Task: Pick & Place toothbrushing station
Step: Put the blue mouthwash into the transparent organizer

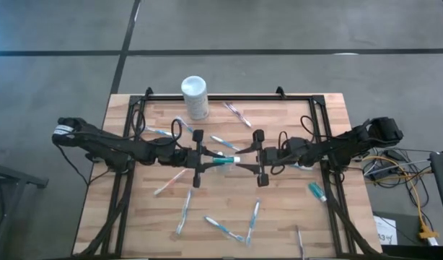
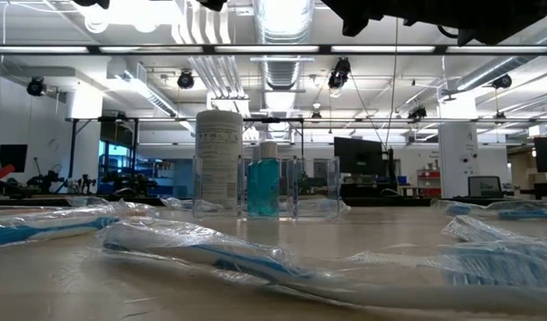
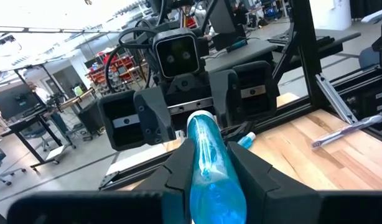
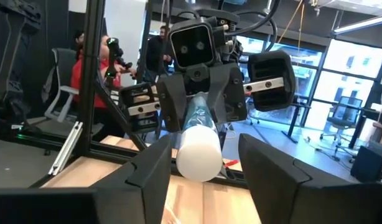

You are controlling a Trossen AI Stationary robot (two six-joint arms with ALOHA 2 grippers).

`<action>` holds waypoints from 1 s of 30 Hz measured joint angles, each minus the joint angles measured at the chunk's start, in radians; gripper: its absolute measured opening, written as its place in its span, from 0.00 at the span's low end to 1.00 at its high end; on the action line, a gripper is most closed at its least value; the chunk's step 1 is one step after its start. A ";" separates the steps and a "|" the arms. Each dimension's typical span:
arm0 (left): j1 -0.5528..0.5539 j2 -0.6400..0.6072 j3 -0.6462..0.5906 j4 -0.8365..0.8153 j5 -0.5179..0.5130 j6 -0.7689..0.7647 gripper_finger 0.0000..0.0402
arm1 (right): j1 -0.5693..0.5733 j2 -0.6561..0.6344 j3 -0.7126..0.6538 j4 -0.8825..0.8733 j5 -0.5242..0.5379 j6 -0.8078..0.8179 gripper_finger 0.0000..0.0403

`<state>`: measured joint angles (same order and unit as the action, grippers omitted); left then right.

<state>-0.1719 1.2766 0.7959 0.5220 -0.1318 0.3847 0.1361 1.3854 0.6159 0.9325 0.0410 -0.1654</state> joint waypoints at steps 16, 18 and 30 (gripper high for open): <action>0.001 -0.002 0.000 -0.009 -0.009 0.000 0.19 | -0.018 -0.003 0.078 -0.168 -0.063 0.001 0.23; 0.001 -0.002 0.000 -0.010 -0.008 0.000 0.19 | -0.018 -0.003 0.078 -0.170 -0.063 0.001 0.24; 0.000 -0.032 0.000 -0.095 -0.020 -0.067 0.51 | -0.017 -0.066 0.077 -0.272 -0.074 -0.003 0.23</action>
<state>-0.1722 1.2442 0.7959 0.4268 -0.1516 0.3173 0.1196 1.3199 0.6933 0.6608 -0.0327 -0.1684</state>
